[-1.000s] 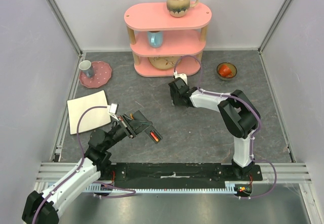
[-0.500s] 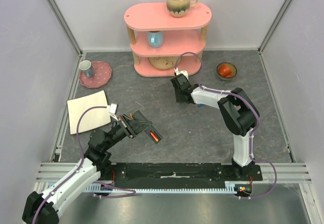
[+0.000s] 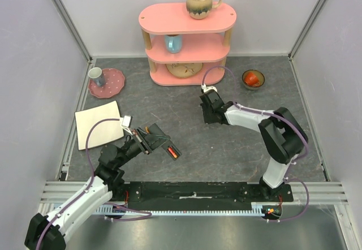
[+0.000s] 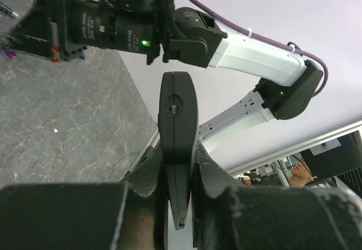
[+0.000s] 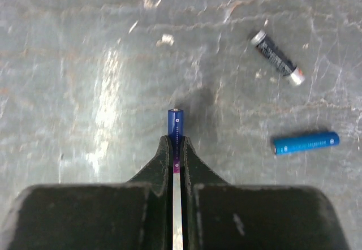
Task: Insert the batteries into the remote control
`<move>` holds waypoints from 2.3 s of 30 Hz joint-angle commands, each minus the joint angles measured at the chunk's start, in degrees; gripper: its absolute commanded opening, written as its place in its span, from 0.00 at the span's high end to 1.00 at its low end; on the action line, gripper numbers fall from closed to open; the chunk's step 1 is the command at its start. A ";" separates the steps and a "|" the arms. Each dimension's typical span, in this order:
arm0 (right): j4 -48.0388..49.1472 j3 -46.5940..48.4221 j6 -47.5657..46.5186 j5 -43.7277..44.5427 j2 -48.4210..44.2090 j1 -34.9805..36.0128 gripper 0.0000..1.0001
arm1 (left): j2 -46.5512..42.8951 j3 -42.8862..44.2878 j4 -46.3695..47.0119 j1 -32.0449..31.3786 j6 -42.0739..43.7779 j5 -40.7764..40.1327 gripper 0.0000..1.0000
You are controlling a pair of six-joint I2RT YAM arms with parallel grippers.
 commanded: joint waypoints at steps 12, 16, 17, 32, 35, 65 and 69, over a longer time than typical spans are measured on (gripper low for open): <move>2.30 -5.86 -40.73 -9.27 -8.47 9.82 1.00 | -8.15 -7.71 -4.58 -0.07 3.35 2.10 0.98; -3.83 -1.21 -45.75 -8.82 -8.38 9.74 1.00 | -13.07 -7.09 -10.20 -0.07 4.31 2.20 0.98; -3.85 -1.81 -47.07 -9.01 -8.47 9.74 1.00 | -14.04 -6.92 -11.00 -0.07 4.58 2.02 0.98; 0.01 -10.70 -53.68 -11.03 -9.70 10.88 1.00 | -22.22 -7.62 -17.95 -0.07 5.46 2.55 0.98; -0.16 -10.52 -52.98 -10.68 -9.09 11.32 0.89 | -22.39 -7.53 -18.21 -0.07 5.46 2.64 0.98; -11.05 -1.82 35.25 23.14 -12.08 13.69 0.13 | -24.24 -7.97 -21.55 -0.07 4.23 1.93 0.98; -15.97 -0.51 41.50 25.97 -8.48 14.83 0.15 | -24.59 -8.32 -21.99 -0.07 4.05 1.93 0.98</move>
